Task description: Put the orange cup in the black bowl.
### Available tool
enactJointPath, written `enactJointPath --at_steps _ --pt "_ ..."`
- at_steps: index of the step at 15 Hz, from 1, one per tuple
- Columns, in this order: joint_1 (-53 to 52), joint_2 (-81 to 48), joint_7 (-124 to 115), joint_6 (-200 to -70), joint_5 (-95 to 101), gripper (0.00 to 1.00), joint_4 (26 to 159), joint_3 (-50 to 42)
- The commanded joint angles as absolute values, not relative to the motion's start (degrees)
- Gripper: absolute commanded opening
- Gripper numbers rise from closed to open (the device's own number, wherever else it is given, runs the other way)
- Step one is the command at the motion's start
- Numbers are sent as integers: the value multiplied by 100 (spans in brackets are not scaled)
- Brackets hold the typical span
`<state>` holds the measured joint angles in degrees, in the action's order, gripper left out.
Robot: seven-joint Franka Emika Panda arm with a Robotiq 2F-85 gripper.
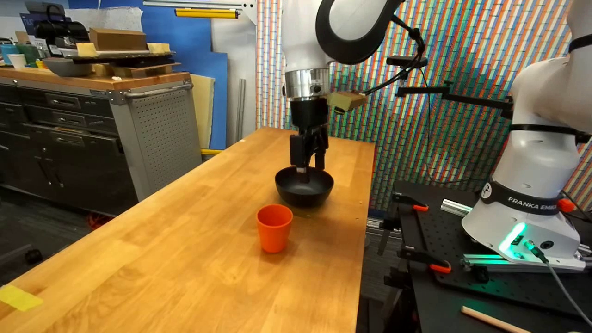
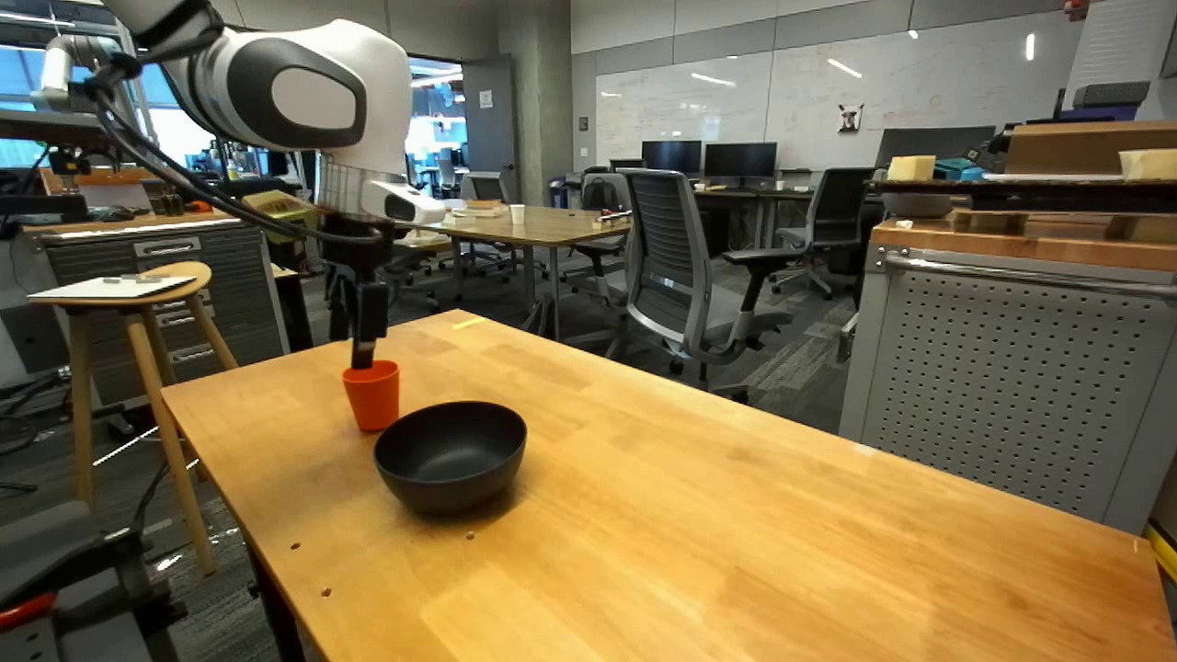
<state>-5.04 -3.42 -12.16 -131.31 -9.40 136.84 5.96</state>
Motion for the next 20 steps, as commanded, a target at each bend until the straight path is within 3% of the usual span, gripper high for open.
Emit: enactJointPath --at_steps 1,13,14,16,20 --pt "-652 -1047 -1335 -13154 -988 100 13136 672" --pt "-1335 -2306 -2563 -14055 147 100 12324 354" --pt "-1389 -2367 -2678 -14116 260 75 12299 281" --pt "-1417 -2439 -2750 -14174 292 68 12265 225" --pt "-1388 -2417 -2745 -14158 140 34 12280 236"
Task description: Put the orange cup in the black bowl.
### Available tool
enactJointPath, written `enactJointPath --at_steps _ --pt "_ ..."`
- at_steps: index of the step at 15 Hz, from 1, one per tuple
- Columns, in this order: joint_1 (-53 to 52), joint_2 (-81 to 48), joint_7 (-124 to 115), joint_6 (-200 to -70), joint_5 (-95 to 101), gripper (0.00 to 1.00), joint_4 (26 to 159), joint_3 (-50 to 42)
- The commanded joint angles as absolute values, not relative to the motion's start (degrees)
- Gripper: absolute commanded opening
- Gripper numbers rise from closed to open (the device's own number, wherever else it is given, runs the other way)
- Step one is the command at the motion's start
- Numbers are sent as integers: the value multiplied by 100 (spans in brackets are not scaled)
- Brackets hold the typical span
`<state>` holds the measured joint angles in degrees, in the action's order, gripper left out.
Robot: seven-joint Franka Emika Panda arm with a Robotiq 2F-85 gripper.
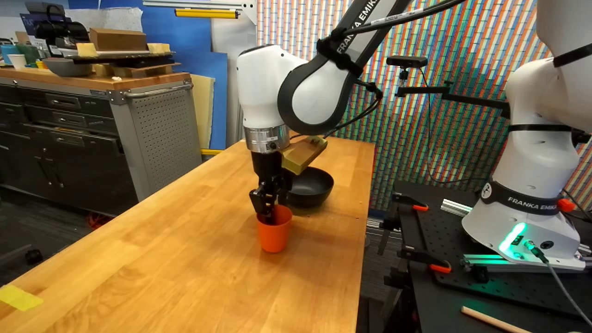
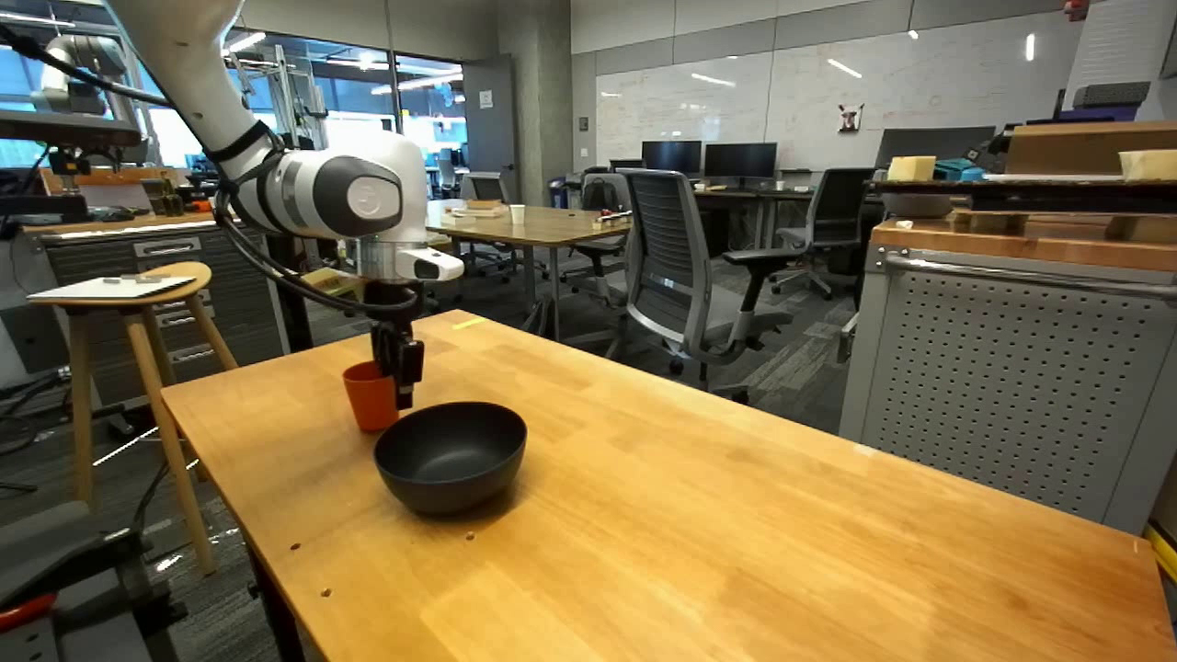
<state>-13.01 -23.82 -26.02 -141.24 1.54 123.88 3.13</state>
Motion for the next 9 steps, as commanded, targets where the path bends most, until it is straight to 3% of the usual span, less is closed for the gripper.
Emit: enactJointPath --at_steps 1,4,7,8,9 --pt "-1382 -2402 -2749 -14145 120 28 12294 246" --pt "-1389 -2347 -2799 -14135 114 4 12349 248" --pt "-1376 -2244 -2821 -14130 83 0 12404 256" --pt "-1383 -2170 -2849 -14124 103 5 12429 239" --pt "-1386 -2019 -2907 -14092 148 4 12491 200"
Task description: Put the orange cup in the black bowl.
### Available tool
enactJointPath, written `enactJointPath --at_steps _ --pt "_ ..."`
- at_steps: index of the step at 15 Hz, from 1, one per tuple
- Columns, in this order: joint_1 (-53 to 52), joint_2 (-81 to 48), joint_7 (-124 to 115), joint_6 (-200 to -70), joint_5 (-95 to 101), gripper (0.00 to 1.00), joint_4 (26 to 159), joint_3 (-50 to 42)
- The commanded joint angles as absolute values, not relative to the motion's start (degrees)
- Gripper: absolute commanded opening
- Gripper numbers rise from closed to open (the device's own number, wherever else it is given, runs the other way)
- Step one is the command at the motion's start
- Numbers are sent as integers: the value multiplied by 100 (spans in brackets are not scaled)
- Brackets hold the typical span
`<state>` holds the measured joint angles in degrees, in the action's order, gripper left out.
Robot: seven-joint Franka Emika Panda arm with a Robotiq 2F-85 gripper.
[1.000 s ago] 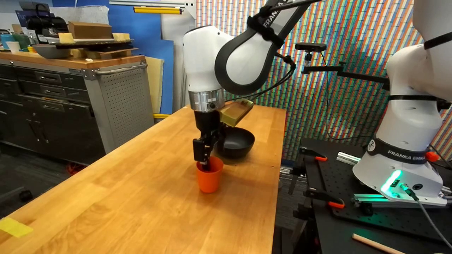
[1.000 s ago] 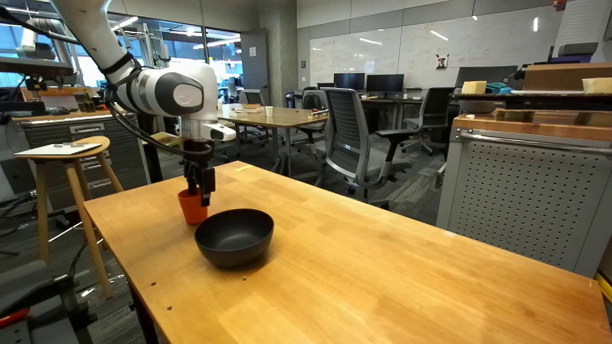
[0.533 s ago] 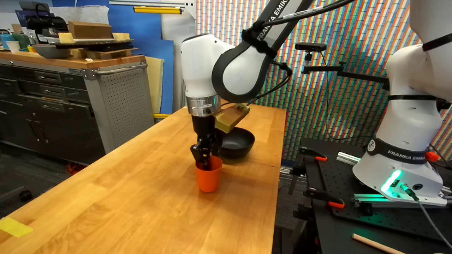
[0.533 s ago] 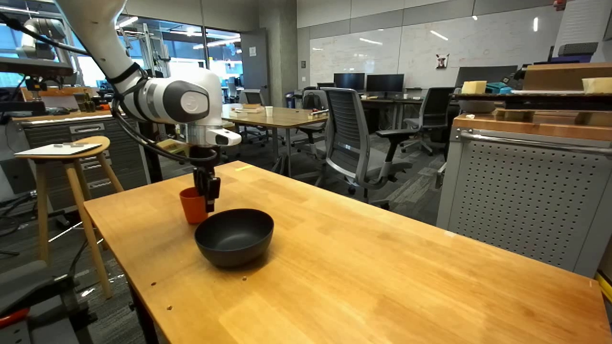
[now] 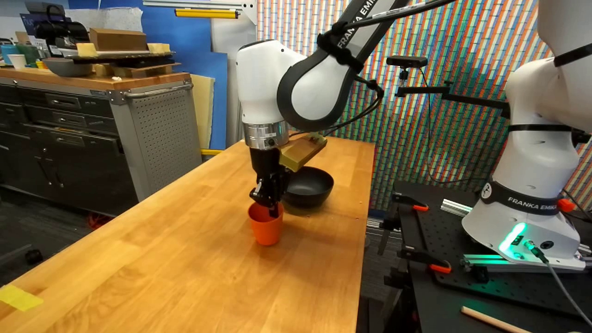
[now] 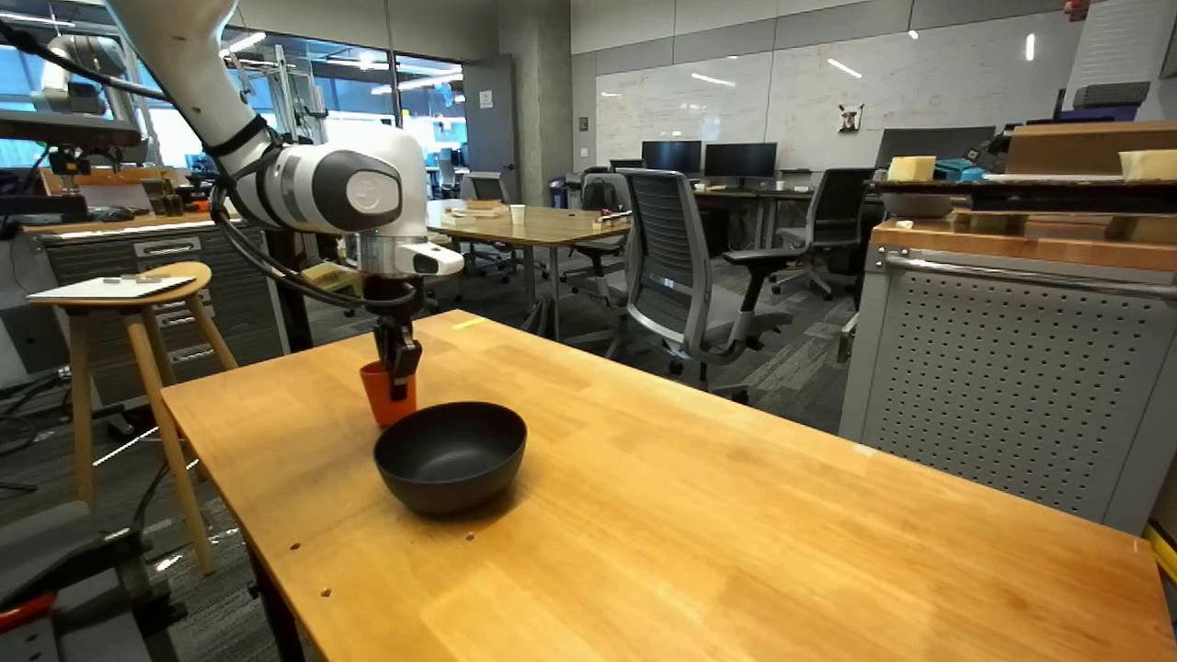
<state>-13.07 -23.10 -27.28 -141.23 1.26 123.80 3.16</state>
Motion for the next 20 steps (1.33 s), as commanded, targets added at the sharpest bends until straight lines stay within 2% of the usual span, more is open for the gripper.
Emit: enactJointPath --at_steps 1,7,12,20 --pt "-1380 -1868 -2974 -14092 168 5 12565 163" --pt "-1234 -346 -4292 -14109 1119 4 13385 -451" --pt "-509 563 -5137 -13836 1582 4 14137 -408" --pt "-35 -226 -3810 -14218 98 5 14443 -345"
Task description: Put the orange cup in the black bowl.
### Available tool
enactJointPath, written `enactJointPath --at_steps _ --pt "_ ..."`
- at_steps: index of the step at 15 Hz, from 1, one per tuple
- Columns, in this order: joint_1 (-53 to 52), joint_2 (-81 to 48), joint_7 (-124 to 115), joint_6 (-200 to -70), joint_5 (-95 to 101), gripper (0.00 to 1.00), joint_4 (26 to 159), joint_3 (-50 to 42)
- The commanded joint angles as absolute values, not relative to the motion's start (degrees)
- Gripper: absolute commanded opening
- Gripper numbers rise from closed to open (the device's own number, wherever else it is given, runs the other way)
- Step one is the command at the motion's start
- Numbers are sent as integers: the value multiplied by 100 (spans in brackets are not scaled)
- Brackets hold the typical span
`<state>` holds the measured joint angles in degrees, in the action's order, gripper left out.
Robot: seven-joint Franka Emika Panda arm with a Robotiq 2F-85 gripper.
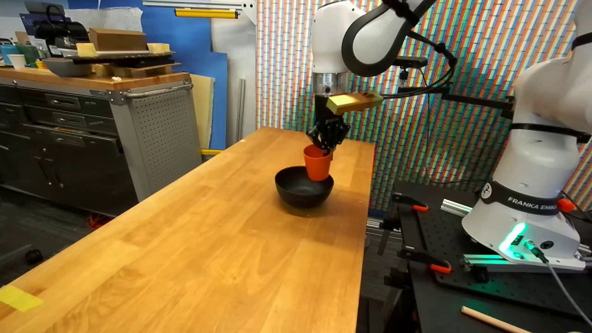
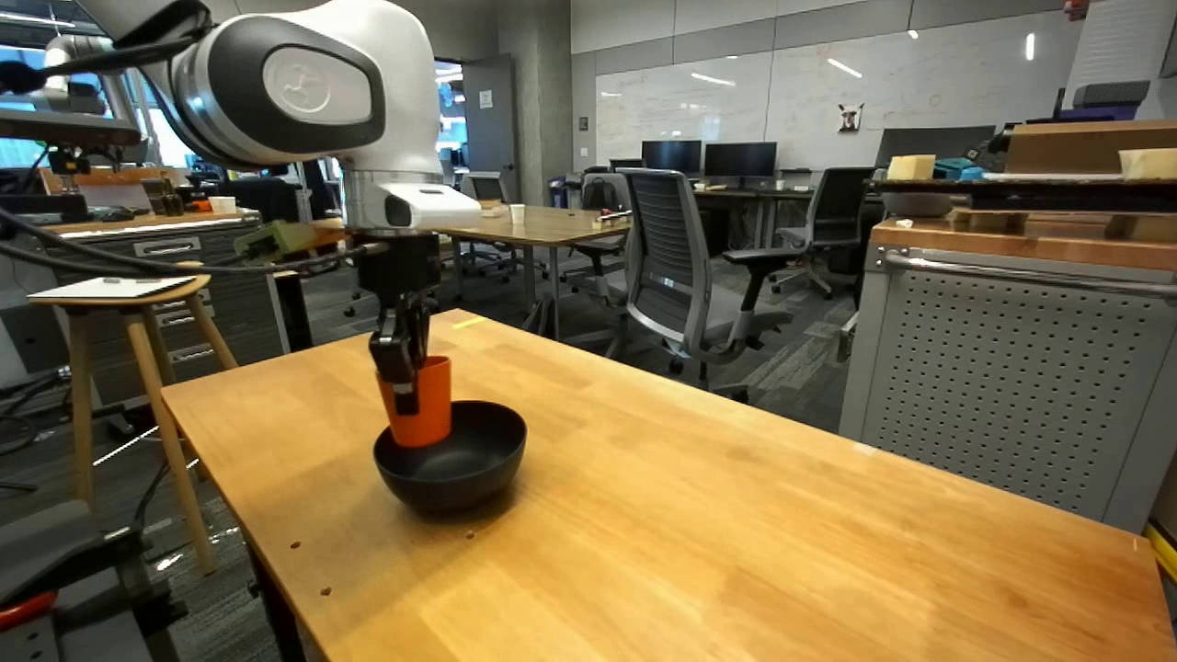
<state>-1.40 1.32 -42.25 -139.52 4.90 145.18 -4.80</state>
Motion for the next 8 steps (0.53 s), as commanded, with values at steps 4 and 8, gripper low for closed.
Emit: enactJointPath --at_steps 4,8 --pt "-80 -695 -3422 -14601 -249 5 14309 -275" --pt "-147 -957 -3451 -15071 -105 5 14232 -316"
